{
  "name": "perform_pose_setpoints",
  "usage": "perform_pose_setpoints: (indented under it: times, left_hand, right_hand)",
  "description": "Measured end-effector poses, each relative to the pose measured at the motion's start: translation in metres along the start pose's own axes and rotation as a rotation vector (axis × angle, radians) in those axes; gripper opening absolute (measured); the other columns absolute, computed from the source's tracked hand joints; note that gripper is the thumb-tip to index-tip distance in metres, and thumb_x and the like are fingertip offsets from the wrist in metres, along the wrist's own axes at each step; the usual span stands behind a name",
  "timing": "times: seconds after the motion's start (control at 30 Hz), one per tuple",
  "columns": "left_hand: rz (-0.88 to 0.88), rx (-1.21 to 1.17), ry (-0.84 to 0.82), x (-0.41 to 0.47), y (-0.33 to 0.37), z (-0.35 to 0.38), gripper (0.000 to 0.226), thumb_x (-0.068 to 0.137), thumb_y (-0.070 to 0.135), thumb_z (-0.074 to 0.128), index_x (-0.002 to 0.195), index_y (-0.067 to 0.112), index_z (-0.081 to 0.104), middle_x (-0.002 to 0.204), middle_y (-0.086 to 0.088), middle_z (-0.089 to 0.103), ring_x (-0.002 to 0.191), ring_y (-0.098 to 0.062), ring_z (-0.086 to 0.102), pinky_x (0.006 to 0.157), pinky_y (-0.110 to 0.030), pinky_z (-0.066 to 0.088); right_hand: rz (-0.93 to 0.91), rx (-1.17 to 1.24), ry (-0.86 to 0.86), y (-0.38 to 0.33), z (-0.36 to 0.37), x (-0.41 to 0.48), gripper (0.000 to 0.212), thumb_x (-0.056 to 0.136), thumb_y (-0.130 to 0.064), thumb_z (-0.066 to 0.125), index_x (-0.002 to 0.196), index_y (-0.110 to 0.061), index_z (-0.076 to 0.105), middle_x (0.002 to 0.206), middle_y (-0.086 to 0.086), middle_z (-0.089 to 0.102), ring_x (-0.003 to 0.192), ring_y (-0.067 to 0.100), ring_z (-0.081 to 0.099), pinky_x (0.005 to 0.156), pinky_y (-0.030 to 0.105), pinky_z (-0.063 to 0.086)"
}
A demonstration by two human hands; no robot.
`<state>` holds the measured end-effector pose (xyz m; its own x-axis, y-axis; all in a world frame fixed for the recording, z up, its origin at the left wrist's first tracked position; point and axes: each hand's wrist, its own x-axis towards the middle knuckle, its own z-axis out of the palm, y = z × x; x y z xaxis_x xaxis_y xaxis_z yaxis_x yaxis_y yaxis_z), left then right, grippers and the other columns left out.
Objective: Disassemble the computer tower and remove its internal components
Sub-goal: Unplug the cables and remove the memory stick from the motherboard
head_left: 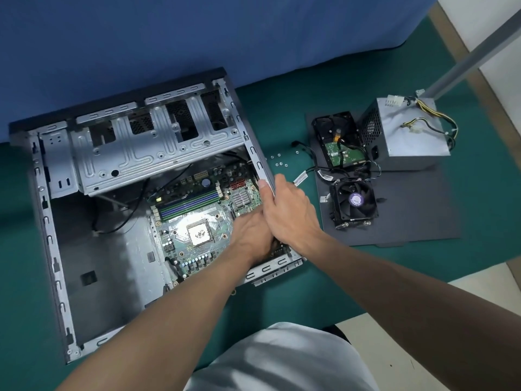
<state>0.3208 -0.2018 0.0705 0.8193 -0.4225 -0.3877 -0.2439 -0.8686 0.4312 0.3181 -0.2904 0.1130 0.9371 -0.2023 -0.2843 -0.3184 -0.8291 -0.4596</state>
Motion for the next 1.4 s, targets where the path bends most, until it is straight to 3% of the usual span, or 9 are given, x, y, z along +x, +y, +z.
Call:
perform_pose_setpoints:
  times: [0.1, 0.37, 0.53, 0.93, 1.07, 1.17, 1.23, 1.33, 1.4]
  left_hand:
    - [-0.175, -0.109, 0.147, 0.004, -0.003, -0.001, 0.012, 0.086, 0.005, 0.057, 0.08, 0.013, 0.051, 0.076, 0.0, 0.047, 0.064, -0.019, 0.05, 0.06, -0.032, 0.043]
    - [-0.002, 0.025, 0.102, -0.011, -0.026, -0.023, 0.016, 0.079, 0.007, 0.062, 0.081, 0.016, 0.049, 0.086, 0.003, 0.046, 0.082, -0.018, 0.047, 0.063, -0.028, 0.039]
    - [-0.21, 0.124, 0.072, -0.034, -0.094, -0.053, 0.018, 0.089, 0.011, 0.058, 0.102, 0.021, 0.065, 0.09, 0.006, 0.061, 0.081, -0.017, 0.057, 0.055, -0.019, 0.037]
    - [-0.507, 0.031, -0.035, -0.056, -0.109, -0.055, 0.026, 0.086, 0.002, 0.059, 0.112, 0.008, 0.059, 0.132, -0.016, 0.048, 0.112, -0.031, 0.054, 0.091, -0.039, 0.047]
    - [-0.477, -0.067, -0.011, -0.055, -0.074, -0.05, 0.025, 0.092, 0.029, 0.062, 0.096, 0.006, 0.053, 0.09, -0.005, 0.058, 0.065, -0.014, 0.054, 0.051, -0.023, 0.044]
    - [-0.406, -0.075, 0.158, -0.056, -0.053, -0.041, 0.043, 0.087, 0.036, 0.069, 0.111, 0.005, 0.051, 0.112, -0.01, 0.051, 0.065, -0.012, 0.041, 0.06, -0.02, 0.037]
    - [-0.357, -0.149, 0.242, -0.056, -0.045, -0.039, 0.036, 0.087, 0.03, 0.069, 0.105, 0.006, 0.051, 0.096, -0.006, 0.053, 0.067, -0.015, 0.045, 0.06, -0.022, 0.036]
    - [-0.37, -0.281, 0.045, -0.047, -0.043, -0.038, 0.031, 0.09, 0.035, 0.066, 0.08, 0.007, 0.058, 0.066, 0.0, 0.056, 0.054, -0.013, 0.054, 0.043, -0.018, 0.033]
    - [-0.375, -0.386, -0.157, -0.037, -0.044, -0.038, 0.027, 0.089, 0.036, 0.066, 0.087, 0.009, 0.064, 0.075, -0.002, 0.064, 0.06, -0.009, 0.057, 0.044, -0.017, 0.036]
  right_hand:
    - [0.002, 0.006, 0.004, 0.001, 0.001, 0.001, 0.035, 0.098, -0.053, 0.02, 0.089, -0.022, 0.032, 0.094, 0.008, 0.058, 0.079, 0.029, 0.052, 0.066, 0.039, 0.038]
    - [0.001, 0.015, 0.019, 0.003, 0.004, 0.002, 0.038, 0.097, -0.056, 0.019, 0.085, -0.023, 0.033, 0.085, 0.001, 0.049, 0.074, 0.026, 0.046, 0.064, 0.038, 0.036]
    - [-0.021, 0.032, 0.024, 0.005, 0.004, 0.001, 0.042, 0.096, -0.06, 0.017, 0.087, -0.023, 0.037, 0.079, -0.001, 0.053, 0.072, 0.023, 0.054, 0.062, 0.038, 0.043]
    - [0.001, 0.006, 0.019, 0.004, 0.004, 0.002, 0.049, 0.095, -0.062, 0.017, 0.093, -0.019, 0.041, 0.08, 0.002, 0.058, 0.073, 0.025, 0.059, 0.069, 0.047, 0.053]
    - [0.001, 0.026, 0.007, 0.004, 0.003, 0.002, 0.055, 0.096, -0.062, 0.019, 0.102, -0.014, 0.046, 0.085, 0.005, 0.061, 0.078, 0.028, 0.061, 0.073, 0.048, 0.052]
    - [-0.002, 0.033, 0.014, 0.004, 0.002, 0.001, 0.053, 0.096, -0.06, 0.02, 0.099, -0.014, 0.045, 0.088, 0.008, 0.061, 0.081, 0.03, 0.06, 0.074, 0.047, 0.051]
    - [-0.004, 0.037, 0.025, 0.003, 0.001, 0.001, 0.049, 0.097, -0.058, 0.021, 0.094, -0.015, 0.044, 0.087, 0.008, 0.06, 0.08, 0.031, 0.058, 0.072, 0.046, 0.05]
    - [-0.001, 0.034, 0.026, 0.002, 0.001, 0.001, 0.047, 0.097, -0.058, 0.022, 0.092, -0.015, 0.042, 0.085, 0.006, 0.059, 0.077, 0.03, 0.058, 0.07, 0.044, 0.05]
    - [0.0, 0.034, 0.021, 0.002, 0.0, 0.001, 0.045, 0.097, -0.058, 0.022, 0.093, -0.017, 0.04, 0.083, 0.004, 0.057, 0.076, 0.028, 0.058, 0.07, 0.043, 0.049]
